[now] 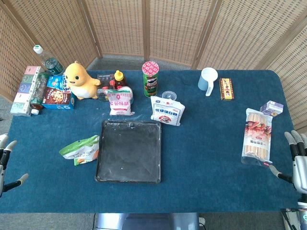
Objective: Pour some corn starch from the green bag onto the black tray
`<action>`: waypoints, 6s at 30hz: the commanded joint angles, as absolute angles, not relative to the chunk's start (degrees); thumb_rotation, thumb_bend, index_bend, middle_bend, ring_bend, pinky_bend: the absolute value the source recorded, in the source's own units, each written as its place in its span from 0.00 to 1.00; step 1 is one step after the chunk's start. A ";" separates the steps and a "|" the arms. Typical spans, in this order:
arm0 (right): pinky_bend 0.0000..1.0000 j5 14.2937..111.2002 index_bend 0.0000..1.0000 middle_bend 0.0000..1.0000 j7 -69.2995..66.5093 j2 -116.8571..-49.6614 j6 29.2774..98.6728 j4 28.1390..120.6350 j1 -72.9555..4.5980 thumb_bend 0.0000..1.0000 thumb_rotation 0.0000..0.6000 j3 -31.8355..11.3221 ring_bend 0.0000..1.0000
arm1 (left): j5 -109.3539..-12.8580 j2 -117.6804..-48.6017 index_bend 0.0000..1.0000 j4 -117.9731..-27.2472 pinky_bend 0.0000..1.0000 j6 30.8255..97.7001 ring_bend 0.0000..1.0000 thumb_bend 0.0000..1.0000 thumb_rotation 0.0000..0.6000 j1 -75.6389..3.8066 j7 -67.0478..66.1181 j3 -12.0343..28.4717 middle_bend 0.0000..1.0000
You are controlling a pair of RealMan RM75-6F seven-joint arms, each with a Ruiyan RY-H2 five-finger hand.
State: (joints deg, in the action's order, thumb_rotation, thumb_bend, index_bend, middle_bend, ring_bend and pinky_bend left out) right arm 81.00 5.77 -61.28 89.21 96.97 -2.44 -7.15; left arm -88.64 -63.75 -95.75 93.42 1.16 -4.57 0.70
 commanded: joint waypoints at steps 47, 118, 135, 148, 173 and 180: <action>0.04 80.25 0.09 0.00 -3.25 -57.31 84.92 98.30 -2.74 0.03 0.91 -6.91 0.02 | -79.06 -95.82 0.15 -70.58 0.11 67.66 0.14 0.15 1.00 -15.13 21.07 6.02 0.15; 0.04 79.32 0.09 0.00 -2.49 -57.56 82.65 98.70 -3.73 0.03 0.90 -6.45 0.02 | -128.35 -69.62 0.84 -72.22 0.65 61.37 0.65 0.61 1.00 -48.71 -41.08 0.00 0.70; 0.04 79.56 0.09 0.00 -3.90 -57.08 82.54 98.56 -3.66 0.03 0.92 -6.38 0.02 | -117.52 -69.26 0.84 -79.05 0.65 61.90 0.65 0.58 1.00 -45.06 -42.91 3.29 0.70; 0.04 79.19 0.09 0.00 -3.02 -57.43 82.10 98.66 -3.92 0.03 0.90 -6.32 0.02 | -100.33 -82.66 0.84 -70.32 0.66 82.72 0.65 0.58 1.00 -29.70 -17.68 3.79 0.70; 0.04 78.75 0.09 0.00 -1.83 -58.03 81.02 98.64 -4.45 0.03 0.90 -6.07 0.02 | -75.50 -99.91 0.84 -63.60 0.59 75.26 0.58 0.50 1.00 -21.79 17.59 11.24 0.65; 0.04 78.69 0.09 0.00 -1.77 -58.10 80.67 98.56 -4.62 0.03 0.90 -5.99 0.02 | -74.13 -97.65 0.43 -66.19 0.21 69.07 0.07 0.28 1.00 -22.41 16.21 9.87 0.19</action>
State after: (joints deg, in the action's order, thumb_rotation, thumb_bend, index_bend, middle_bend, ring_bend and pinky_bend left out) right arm 78.69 -1.77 -58.10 80.66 98.57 -4.63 -5.99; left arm -74.83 -99.15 -64.82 71.91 -22.11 16.96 10.79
